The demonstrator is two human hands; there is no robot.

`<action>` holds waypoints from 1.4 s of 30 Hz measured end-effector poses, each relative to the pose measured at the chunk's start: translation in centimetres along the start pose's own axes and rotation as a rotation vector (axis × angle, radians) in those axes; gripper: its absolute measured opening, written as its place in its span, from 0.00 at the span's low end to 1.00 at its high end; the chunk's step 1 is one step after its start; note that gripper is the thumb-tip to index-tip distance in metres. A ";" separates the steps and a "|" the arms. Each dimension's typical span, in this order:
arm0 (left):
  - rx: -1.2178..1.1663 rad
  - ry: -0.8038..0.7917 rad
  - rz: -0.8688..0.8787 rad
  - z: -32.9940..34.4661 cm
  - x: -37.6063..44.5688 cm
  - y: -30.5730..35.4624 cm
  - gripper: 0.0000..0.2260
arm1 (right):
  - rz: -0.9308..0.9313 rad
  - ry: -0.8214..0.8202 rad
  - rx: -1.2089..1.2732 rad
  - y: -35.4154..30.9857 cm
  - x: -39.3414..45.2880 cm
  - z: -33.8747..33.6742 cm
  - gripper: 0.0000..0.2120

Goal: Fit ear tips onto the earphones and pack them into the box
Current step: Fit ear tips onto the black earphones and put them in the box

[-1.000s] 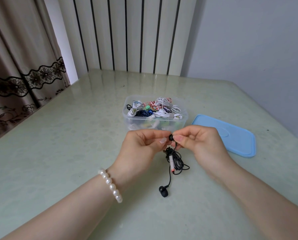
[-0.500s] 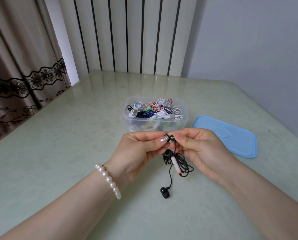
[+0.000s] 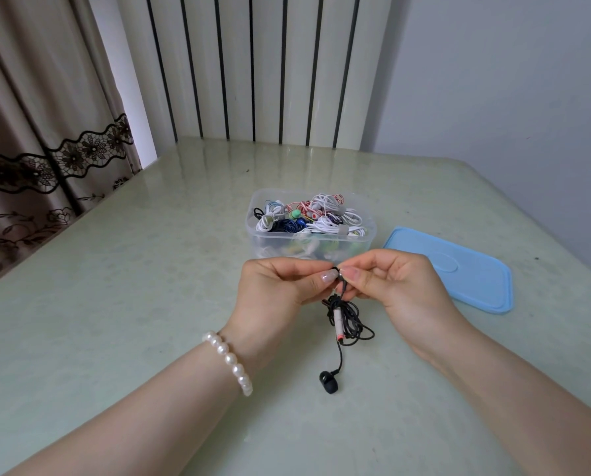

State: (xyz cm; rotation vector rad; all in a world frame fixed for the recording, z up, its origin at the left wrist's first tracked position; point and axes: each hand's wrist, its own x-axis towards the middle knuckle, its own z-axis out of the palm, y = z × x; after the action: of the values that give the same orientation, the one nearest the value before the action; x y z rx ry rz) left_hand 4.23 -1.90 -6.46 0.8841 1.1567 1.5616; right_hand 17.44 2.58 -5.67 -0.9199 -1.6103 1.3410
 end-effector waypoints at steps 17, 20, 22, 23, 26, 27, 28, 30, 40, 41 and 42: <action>0.169 0.078 0.192 1.1 -0.6 -0.3 0.14 | -0.133 0.155 -0.092 0.2 -0.1 0.5 0.08; 0.213 0.050 0.235 1.3 -0.8 -0.5 0.16 | -0.159 0.184 -0.146 0.5 0.0 0.4 0.09; 0.268 0.006 0.280 1.3 -1.0 -0.6 0.19 | -0.169 0.201 -0.163 0.7 0.0 0.3 0.10; 0.299 -0.007 0.301 1.2 -1.0 -0.6 0.20 | -0.174 0.209 -0.166 0.7 0.0 0.2 0.11; 0.394 -0.048 0.343 1.2 -1.2 -0.8 0.15 | -0.203 0.248 -0.219 1.0 -0.1 0.3 0.13; 0.381 -0.049 0.321 1.2 -1.2 -0.8 0.14 | -0.220 0.255 -0.258 1.0 -0.1 0.3 0.13; 0.335 -0.039 0.277 1.2 -1.0 -0.8 0.12 | -0.240 0.250 -0.299 1.0 -0.1 0.3 0.13; 0.174 -0.016 0.156 1.0 -0.7 -0.5 0.09 | -0.275 0.201 -0.345 0.9 -0.1 0.1 0.14; -0.203 -0.055 -0.202 -0.5 0.1 0.8 0.10 | -0.271 -0.019 -0.112 0.0 -0.3 0.1 0.12; -0.225 -0.072 -0.240 -0.5 0.1 0.8 0.08 | -0.273 -0.020 -0.110 0.0 -0.4 0.1 0.12; -0.237 -0.091 -0.272 -0.5 0.1 0.8 0.07 | -0.273 -0.019 -0.108 0.0 -0.4 0.2 0.11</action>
State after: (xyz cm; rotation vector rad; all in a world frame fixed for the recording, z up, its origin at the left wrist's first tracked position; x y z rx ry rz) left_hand 3.54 -1.97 -5.88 0.6072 0.9598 1.3863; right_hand 17.44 2.12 -5.74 -0.7201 -1.7664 1.0858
